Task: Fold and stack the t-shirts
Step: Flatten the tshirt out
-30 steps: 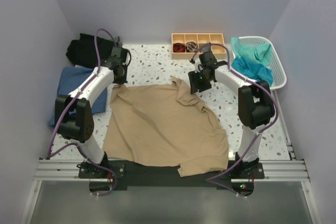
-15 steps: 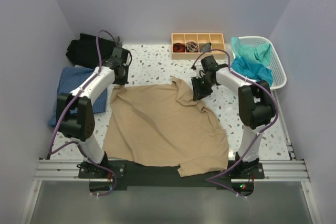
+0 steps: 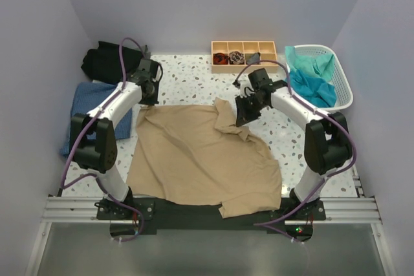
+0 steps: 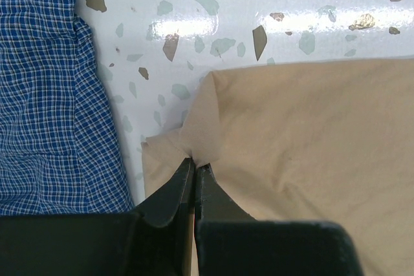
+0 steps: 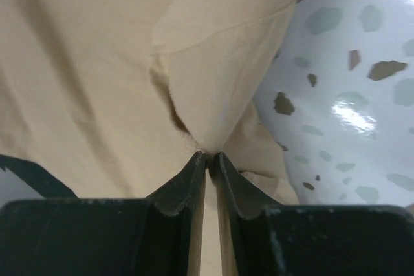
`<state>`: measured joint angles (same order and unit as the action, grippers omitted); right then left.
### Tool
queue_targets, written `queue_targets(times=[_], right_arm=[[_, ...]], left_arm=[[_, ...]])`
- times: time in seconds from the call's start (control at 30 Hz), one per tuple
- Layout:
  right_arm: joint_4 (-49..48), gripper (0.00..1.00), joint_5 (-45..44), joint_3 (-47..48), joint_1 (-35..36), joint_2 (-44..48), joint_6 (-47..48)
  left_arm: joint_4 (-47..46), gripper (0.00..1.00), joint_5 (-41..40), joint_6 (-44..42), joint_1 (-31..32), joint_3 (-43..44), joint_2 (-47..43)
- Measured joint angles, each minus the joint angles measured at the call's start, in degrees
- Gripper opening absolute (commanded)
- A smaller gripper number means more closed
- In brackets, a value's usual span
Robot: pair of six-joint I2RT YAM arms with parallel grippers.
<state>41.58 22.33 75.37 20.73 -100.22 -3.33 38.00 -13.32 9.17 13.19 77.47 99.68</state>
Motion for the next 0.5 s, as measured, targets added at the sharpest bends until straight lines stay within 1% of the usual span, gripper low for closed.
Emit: queue_targets(times=[0.03, 0.1, 0.17, 0.23, 0.3, 0.4, 0.5], right_arm=[[0.1, 0.12, 0.3, -0.3, 0.6, 0.0, -0.2], [0.2, 0.16, 1.4, -1.9, 2.6, 0.0, 0.0], [0.9, 0.17, 2.3, -3.5, 5.1, -0.5, -0.1], [1.4, 0.27, 3.0, -4.8, 8.3, -1.8, -0.1], [1.6, 0.28, 3.2, -6.1, 10.7, -2.7, -0.4], [2.4, 0.37, 2.6, -7.4, 13.0, -2.5, -0.7], [2.5, 0.54, -1.0, -7.4, 12.8, -0.5, -1.0]], left_arm=[[0.0, 0.00, 0.1, 0.0, 0.0, 0.0, 0.1], [0.0, 0.00, 0.3, 0.0, 0.0, 0.0, 0.3], [0.1, 0.00, 0.4, 0.0, 0.0, 0.0, 0.5], [0.2, 0.00, 0.5, 0.0, 0.0, 0.0, 0.7], [0.4, 0.00, 0.5, 0.0, 0.0, 0.0, 0.8], [0.4, 0.00, 0.5, 0.0, 0.0, 0.0, 0.8], [0.4, 0.00, 0.6, -0.3, 0.0, 0.0, 0.8]])
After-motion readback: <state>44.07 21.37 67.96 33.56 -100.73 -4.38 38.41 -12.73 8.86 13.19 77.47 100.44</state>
